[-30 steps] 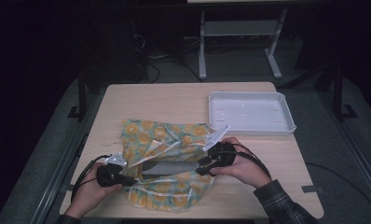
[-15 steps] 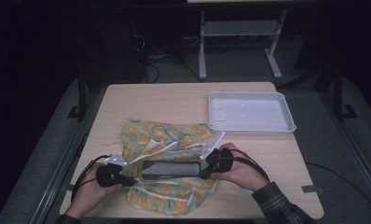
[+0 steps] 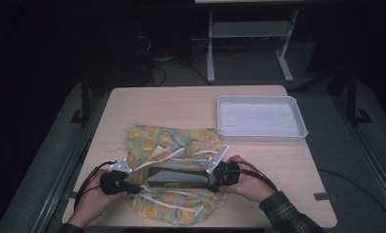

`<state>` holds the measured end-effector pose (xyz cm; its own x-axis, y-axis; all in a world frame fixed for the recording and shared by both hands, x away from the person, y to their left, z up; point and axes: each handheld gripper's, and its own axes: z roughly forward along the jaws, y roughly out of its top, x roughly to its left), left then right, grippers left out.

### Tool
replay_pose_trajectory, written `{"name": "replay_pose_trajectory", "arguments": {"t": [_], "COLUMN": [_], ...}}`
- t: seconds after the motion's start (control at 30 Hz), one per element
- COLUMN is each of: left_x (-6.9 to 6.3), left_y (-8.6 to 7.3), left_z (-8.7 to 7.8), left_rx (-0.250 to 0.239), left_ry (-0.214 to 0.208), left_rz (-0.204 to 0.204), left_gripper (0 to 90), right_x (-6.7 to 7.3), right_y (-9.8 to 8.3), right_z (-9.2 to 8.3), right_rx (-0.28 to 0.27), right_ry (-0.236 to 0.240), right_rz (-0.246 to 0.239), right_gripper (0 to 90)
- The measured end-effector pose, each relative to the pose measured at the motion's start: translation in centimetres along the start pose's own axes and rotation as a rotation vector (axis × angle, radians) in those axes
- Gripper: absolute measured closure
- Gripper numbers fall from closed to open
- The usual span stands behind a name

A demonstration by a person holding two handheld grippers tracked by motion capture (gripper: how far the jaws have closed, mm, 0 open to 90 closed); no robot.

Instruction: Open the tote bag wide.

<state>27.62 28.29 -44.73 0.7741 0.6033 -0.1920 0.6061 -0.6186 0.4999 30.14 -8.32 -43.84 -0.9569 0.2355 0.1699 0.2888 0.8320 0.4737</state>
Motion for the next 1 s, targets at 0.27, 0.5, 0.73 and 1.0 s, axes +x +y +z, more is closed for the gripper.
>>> {"name": "replay_pose_trajectory", "arguments": {"t": [0.27,0.5,0.73,1.0], "left_x": [-0.1,-0.5,-1.3,-1.5], "left_y": [0.0,0.2,1.3,4.4], "left_z": [0.0,-0.3,-2.9,-4.5], "left_rx": [-0.001,-0.002,-0.088,-0.153], "left_ry": [0.007,-0.008,-0.007,0.011], "left_rz": [0.002,0.000,0.024,0.061], "left_gripper": [86.5,81.9,73.4,70.8], "right_x": [-0.1,0.2,0.2,0.3], "right_y": [0.0,0.1,0.1,0.2], "right_z": [1.1,1.1,1.2,1.2], "right_rx": [0.032,0.040,0.041,0.047], "right_ry": [-0.023,-0.045,-0.044,-0.054], "right_rz": [-0.003,-0.009,-0.003,-0.006], "right_gripper": [89.2,89.1,88.7,88.7]}}
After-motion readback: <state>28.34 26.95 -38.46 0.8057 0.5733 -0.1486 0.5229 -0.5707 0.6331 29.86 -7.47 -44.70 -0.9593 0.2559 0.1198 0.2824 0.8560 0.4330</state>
